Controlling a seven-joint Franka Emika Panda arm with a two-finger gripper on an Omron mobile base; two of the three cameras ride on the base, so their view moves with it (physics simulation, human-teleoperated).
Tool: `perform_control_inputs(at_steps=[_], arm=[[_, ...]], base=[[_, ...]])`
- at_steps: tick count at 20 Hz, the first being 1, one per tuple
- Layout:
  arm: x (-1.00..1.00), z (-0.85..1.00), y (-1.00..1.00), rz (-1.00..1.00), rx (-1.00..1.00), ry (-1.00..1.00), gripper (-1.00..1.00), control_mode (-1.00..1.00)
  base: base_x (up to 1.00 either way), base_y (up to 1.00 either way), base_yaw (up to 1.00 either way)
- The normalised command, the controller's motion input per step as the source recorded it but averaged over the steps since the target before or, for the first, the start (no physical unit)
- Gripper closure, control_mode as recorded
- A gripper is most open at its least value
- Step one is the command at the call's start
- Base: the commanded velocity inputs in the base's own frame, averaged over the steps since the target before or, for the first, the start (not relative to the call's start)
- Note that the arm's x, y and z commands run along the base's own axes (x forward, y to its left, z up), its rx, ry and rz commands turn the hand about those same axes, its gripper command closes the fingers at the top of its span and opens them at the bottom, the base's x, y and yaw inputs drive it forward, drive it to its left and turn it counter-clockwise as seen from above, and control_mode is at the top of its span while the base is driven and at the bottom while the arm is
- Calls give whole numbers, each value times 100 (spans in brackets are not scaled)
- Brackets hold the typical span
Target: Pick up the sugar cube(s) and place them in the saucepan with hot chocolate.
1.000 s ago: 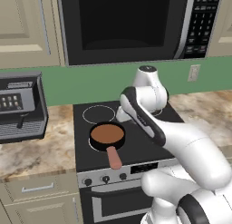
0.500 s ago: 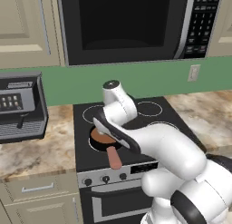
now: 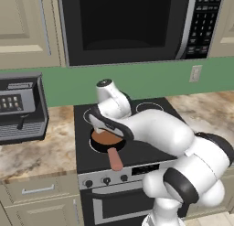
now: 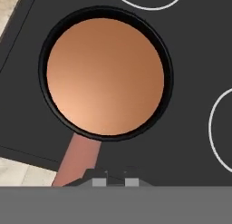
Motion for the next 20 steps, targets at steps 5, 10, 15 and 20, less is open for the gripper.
perform_control_inputs(at_steps=[5, 10, 15, 20], arm=[[33, -56, 0, -1, 0, 0, 100, -100], [34, -47, 1, 0, 0, 7, 100, -100], [41, -49, 0, -1, 1, 15, 100, -100], [13, -10, 3, 0, 0, 0, 100, -100]], base=[[0, 0, 0], [0, 0, 0], [0, 0, 0], [0, 0, 0]])
